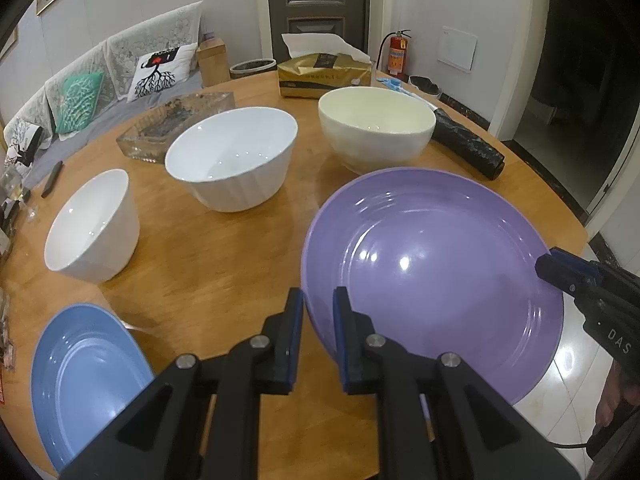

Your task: Organize plates and bowls

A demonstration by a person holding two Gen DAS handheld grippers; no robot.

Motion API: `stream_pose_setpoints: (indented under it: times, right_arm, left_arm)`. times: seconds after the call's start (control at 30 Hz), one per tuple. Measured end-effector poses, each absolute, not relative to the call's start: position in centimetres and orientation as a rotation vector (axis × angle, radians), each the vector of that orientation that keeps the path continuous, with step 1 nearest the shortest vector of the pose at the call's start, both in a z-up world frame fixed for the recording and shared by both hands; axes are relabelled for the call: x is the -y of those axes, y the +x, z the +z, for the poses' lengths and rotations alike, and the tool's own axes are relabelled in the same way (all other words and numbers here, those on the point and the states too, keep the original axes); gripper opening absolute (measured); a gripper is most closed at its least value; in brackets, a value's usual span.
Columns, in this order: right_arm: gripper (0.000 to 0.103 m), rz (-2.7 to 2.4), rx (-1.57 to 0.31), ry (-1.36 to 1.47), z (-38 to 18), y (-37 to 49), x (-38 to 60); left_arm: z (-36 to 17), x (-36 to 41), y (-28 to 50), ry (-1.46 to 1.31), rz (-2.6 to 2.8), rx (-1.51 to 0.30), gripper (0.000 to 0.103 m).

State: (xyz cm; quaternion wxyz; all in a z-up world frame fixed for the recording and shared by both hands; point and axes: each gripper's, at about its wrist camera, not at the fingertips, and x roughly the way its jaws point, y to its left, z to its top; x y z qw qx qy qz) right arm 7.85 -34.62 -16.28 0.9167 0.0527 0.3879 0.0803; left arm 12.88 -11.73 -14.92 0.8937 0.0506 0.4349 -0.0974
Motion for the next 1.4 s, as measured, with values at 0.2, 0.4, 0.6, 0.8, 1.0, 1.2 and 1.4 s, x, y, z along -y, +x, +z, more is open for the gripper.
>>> stream_pose_setpoints:
  times: [0.2,0.4,0.6,0.8,1.0,1.2,1.4]
  right_arm:
    - [0.023,0.164,-0.776,0.105,-14.6,6.6,35.2]
    - [0.023,0.303,-0.715,0.126,-11.1,5.4,31.7]
    - [0.028,0.492,-0.692,0.115,-9.3,5.5,24.4]
    - [0.028,0.582,-0.761,0.069,-10.5,6.0,17.0]
    - [0.028,0.608,-0.863,-0.028,-13.9,6.4,11.6]
    - [0.028,0.605,-0.928,-0.072,-16.2,6.7,9.1]
    - [0.028,0.615,-0.963,-0.114,-17.3,6.7,8.4]
  left_arm:
    - [-11.8,8.4,11.4,-0.002,-0.202,-0.830,0.013]
    - [-7.6,0.3,7.8,-0.136,-0.112,-0.709,0.015]
    - [-6.6,-9.1,2.9,-0.230,0.057,-0.633,0.018]
    - [-9.8,-16.2,-0.2,-0.332,0.149,-0.647,0.018]
    - [-14.1,-18.6,-0.3,-0.393,0.141,-0.711,0.018]
    - [-16.7,-18.2,0.6,-0.399,0.138,-0.752,0.017]
    - [-18.1,-18.1,1.1,-0.401,0.125,-0.772,0.011]
